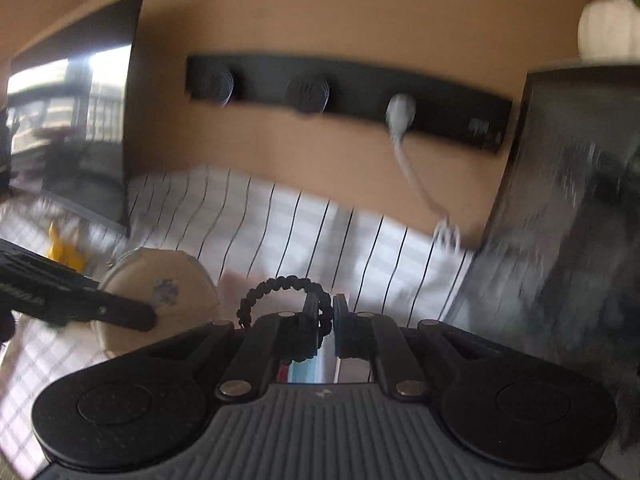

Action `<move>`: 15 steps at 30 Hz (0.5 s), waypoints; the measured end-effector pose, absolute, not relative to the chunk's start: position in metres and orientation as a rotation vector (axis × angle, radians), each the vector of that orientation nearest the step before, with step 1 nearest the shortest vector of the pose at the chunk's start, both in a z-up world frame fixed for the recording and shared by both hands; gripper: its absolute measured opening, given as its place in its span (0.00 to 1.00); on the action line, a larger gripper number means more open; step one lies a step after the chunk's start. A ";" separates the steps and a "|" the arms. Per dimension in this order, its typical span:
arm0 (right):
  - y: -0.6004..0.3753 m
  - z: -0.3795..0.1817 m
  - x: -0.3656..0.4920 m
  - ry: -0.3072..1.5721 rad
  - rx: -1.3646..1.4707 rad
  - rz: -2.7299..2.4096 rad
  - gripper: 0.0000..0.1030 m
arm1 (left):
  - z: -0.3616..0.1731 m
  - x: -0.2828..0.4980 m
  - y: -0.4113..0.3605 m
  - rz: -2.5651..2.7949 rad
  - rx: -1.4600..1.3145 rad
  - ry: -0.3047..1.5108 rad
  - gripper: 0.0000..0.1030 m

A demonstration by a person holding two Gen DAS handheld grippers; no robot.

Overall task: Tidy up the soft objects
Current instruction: 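Carry pouch and bracelet into the pink box and open both tools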

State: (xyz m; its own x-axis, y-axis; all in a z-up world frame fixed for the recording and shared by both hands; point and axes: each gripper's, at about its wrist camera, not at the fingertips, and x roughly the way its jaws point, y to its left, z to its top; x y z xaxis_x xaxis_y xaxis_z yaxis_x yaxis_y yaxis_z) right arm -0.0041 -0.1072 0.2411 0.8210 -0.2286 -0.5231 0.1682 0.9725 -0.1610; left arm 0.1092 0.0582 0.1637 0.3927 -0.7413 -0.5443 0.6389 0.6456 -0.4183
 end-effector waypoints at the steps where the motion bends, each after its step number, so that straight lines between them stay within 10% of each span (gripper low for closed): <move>1: -0.108 0.245 0.005 0.558 -0.106 -0.216 0.07 | 0.170 0.118 0.052 -0.870 -0.145 0.748 0.43; 6: -0.117 0.240 0.042 0.566 -0.084 -0.215 0.08 | 0.187 0.165 0.031 -0.872 -0.238 0.749 0.43; 10: -0.117 0.199 0.063 0.679 -0.045 -0.191 0.46 | 0.158 0.211 0.013 -0.903 -0.358 0.906 0.43; 15: -0.113 0.154 0.061 0.783 -0.040 -0.171 0.49 | 0.087 0.219 0.011 -0.739 -0.239 0.938 0.43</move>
State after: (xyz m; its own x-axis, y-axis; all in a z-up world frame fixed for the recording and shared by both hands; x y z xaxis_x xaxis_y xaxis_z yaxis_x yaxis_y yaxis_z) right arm 0.0606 -0.1132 0.1542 0.6957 -0.1677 -0.6984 0.1379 0.9855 -0.0993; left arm 0.2192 0.0114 0.0871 0.3703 -0.6686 -0.6449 0.4707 0.7336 -0.4902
